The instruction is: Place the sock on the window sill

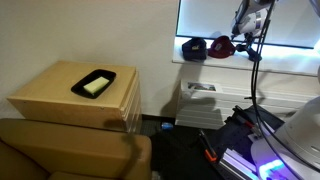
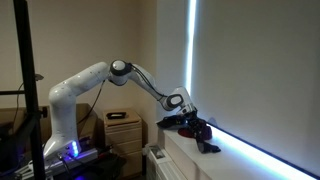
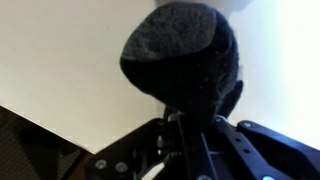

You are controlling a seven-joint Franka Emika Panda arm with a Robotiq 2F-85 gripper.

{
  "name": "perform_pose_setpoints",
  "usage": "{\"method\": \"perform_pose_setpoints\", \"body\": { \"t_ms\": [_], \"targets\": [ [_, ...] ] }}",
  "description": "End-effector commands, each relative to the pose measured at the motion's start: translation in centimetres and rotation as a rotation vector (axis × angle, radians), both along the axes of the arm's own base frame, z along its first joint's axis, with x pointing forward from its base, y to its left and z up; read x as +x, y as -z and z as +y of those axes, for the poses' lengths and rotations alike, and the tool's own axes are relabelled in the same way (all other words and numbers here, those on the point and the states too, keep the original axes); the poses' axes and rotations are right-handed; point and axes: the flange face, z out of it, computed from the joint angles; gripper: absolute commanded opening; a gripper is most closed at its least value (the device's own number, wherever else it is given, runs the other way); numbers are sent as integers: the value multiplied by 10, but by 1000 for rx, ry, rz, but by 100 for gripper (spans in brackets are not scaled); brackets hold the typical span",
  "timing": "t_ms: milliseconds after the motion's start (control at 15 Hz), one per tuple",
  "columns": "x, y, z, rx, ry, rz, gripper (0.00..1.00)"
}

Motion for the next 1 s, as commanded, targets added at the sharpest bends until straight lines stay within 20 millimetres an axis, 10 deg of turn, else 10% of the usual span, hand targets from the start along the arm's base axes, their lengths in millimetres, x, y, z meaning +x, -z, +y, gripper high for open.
{"method": "perform_pose_setpoints", "body": {
  "t_ms": [0, 267, 533, 933],
  "targets": [
    [16, 6, -1, 123, 52, -84, 35],
    [26, -26, -2, 245, 69, -126, 63],
    [31, -122, 13, 368, -26, -190, 91],
    [46, -256, 105, 484, -310, -219, 100]
  ]
}}
